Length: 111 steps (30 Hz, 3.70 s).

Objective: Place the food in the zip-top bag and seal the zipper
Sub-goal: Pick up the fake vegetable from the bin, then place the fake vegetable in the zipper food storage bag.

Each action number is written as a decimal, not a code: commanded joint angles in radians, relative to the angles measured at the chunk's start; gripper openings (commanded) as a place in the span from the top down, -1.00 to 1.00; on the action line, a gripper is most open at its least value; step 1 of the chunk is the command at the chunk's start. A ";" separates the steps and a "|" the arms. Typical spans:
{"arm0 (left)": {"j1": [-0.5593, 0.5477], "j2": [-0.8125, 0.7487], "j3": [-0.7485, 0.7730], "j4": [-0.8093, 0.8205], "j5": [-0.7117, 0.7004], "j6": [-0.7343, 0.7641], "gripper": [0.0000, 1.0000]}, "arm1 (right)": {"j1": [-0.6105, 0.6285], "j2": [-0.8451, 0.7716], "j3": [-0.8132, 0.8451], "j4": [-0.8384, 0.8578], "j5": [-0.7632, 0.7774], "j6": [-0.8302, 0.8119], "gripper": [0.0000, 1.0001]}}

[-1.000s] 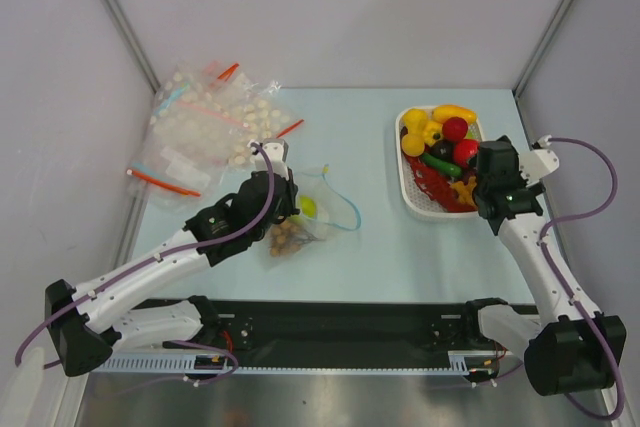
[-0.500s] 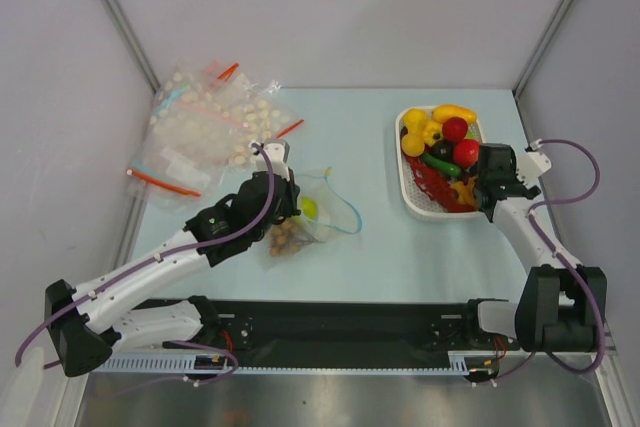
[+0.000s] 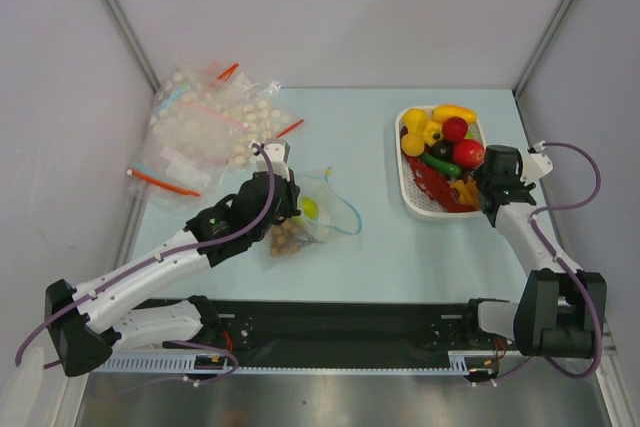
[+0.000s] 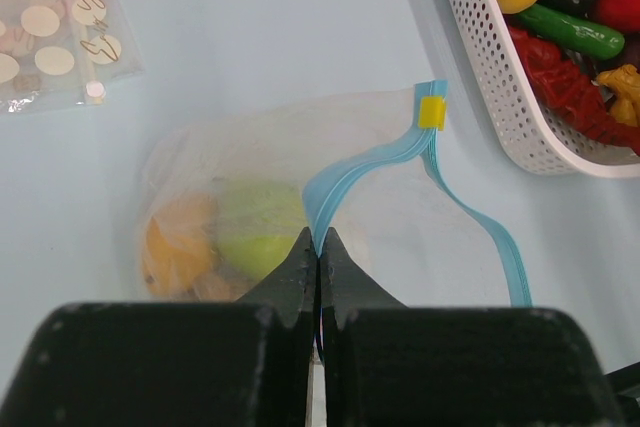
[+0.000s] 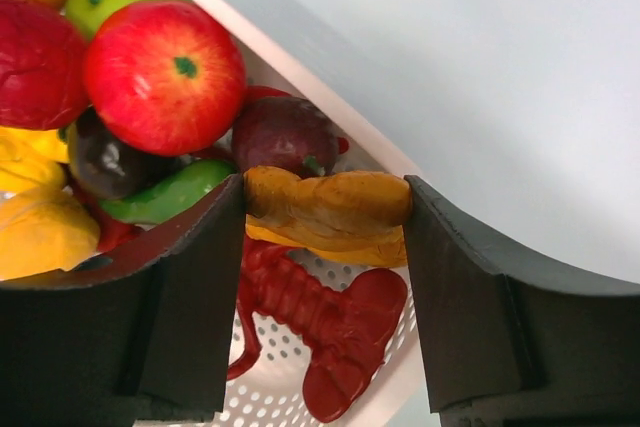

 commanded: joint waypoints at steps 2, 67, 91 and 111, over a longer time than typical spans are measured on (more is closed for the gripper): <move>0.006 -0.006 0.005 0.041 0.006 0.017 0.99 | -0.001 -0.078 -0.009 0.045 -0.052 -0.008 0.04; 0.004 -0.038 0.037 0.084 0.443 0.015 0.94 | 0.949 -0.399 -0.151 0.659 -0.644 -0.624 0.38; 0.004 -0.015 0.051 0.065 0.476 0.038 0.95 | 1.012 -0.412 -0.171 0.642 -0.796 -0.834 0.51; 0.004 -0.119 0.045 0.108 0.712 0.014 0.92 | 1.001 -0.391 -0.359 0.929 -0.721 -0.973 0.49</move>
